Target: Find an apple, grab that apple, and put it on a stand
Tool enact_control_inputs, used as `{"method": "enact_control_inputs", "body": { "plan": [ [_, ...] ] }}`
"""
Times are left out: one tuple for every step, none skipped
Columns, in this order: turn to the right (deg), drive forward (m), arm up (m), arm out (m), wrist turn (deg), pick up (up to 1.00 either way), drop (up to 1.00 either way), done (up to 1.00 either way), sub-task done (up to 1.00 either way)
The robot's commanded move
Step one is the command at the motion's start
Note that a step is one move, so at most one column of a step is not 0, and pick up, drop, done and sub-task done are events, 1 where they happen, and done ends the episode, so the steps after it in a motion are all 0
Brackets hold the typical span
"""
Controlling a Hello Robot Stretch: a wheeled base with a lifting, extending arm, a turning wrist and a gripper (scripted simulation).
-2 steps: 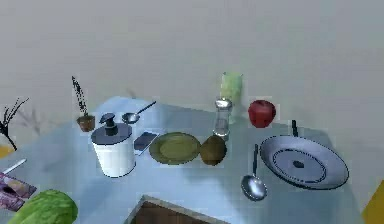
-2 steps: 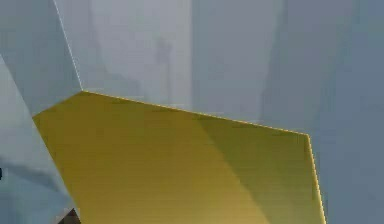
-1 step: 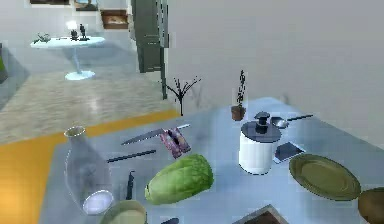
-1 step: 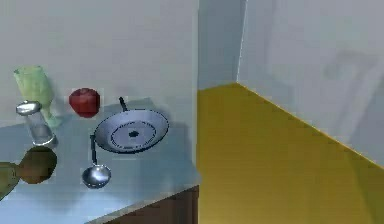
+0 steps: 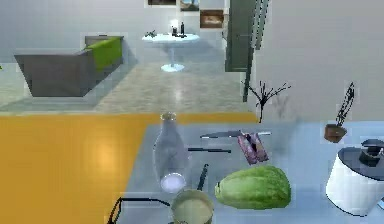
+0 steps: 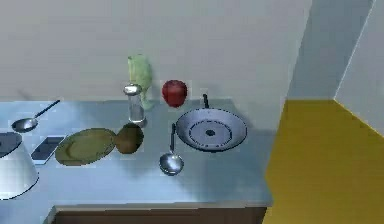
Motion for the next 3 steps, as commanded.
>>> {"method": "enact_control_inputs", "body": {
  "plan": [
    [45.0, 0.00, 0.00, 0.00, 0.0, 0.00, 0.00, 0.00, 0.00],
    [45.0, 0.00, 0.00, 0.00, 0.0, 0.00, 0.00, 0.00, 0.00],
    [45.0, 0.00, 0.00, 0.00, 0.0, 0.00, 0.00, 0.00, 0.00]
  ]
}}
